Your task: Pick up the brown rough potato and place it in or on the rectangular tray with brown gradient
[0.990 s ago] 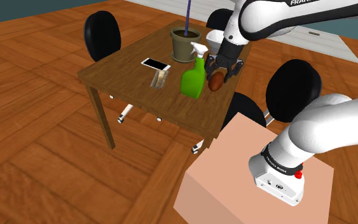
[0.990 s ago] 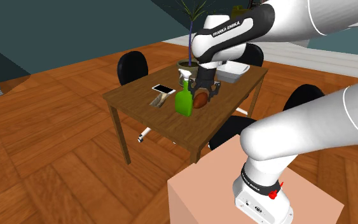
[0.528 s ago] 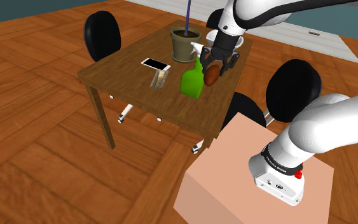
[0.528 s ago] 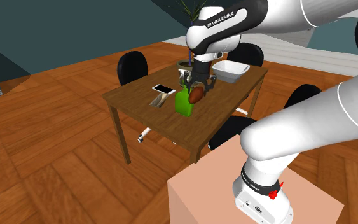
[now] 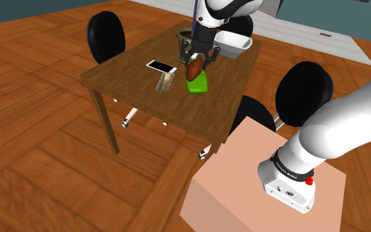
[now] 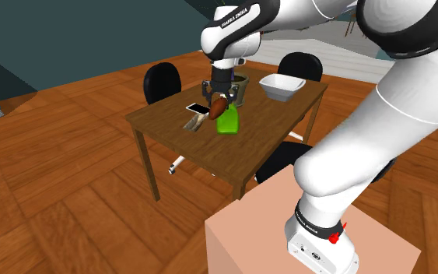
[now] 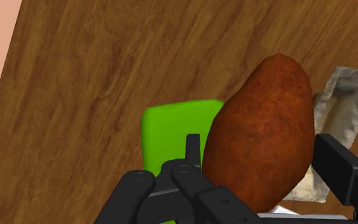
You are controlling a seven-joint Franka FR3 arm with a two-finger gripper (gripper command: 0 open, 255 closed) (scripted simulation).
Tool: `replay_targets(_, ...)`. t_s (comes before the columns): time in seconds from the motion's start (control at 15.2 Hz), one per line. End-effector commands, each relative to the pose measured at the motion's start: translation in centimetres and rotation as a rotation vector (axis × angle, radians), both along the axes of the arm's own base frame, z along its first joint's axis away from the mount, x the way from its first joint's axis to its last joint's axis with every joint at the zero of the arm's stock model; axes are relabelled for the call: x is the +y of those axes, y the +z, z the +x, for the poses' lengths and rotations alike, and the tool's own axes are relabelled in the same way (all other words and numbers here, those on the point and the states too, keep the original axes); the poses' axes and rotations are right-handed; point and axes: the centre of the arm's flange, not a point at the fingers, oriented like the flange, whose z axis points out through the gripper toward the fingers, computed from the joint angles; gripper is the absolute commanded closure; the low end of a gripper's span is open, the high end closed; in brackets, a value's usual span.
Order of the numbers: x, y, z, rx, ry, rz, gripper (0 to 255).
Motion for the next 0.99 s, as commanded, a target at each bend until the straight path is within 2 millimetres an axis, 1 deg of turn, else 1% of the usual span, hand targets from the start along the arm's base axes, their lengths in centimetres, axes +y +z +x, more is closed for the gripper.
replay_targets(0.0, 0.6, -0.2, 2.6, 0.000, 0.000, 0.000, 255)
replay_targets(0.4, 2.8, -0.1, 10.2, 0.000, 0.000, 0.000, 255)
replay_targets(0.46, 3.5, -0.1, 12.6, 0.000, 0.000, 0.000, 255)
replay_targets(0.92, 3.5, -3.8, 12.6, 0.000, 0.000, 0.000, 255)
